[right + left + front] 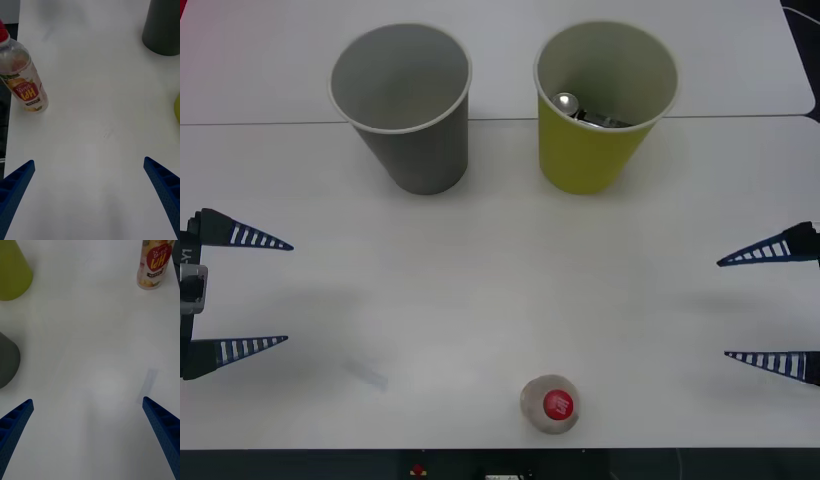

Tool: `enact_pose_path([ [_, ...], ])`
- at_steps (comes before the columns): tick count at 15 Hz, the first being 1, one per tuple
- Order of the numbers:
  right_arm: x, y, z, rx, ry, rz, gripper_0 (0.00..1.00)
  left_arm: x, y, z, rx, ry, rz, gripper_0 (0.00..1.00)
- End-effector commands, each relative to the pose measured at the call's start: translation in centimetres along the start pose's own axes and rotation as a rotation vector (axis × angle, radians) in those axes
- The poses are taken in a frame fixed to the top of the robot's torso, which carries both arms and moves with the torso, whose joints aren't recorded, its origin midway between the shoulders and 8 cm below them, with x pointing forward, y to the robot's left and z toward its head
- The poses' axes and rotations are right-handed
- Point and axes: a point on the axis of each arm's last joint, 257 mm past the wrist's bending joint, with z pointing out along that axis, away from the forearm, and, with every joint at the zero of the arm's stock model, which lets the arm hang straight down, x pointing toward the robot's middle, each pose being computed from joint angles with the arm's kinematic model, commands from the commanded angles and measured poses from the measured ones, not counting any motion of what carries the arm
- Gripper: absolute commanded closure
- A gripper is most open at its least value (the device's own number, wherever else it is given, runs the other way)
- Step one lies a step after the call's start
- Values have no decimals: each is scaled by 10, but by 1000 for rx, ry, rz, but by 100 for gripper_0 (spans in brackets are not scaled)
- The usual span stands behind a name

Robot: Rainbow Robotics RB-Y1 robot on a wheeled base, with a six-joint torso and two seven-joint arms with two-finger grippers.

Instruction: Put the can into the green bin and the plastic bottle into the gray bin

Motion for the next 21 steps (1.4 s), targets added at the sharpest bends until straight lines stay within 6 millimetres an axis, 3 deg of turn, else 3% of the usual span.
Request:
enact_pose_path([
  [1,5,9,8,-65,-59,-45,0,0,0,0,0,0,0,0],
  [10,16,33,44,-154,-228,-77,0,0,0,0,0,0,0,0],
  [21,0,77,106,-186,-424,39,0,0,0,0,0,0,0,0],
])
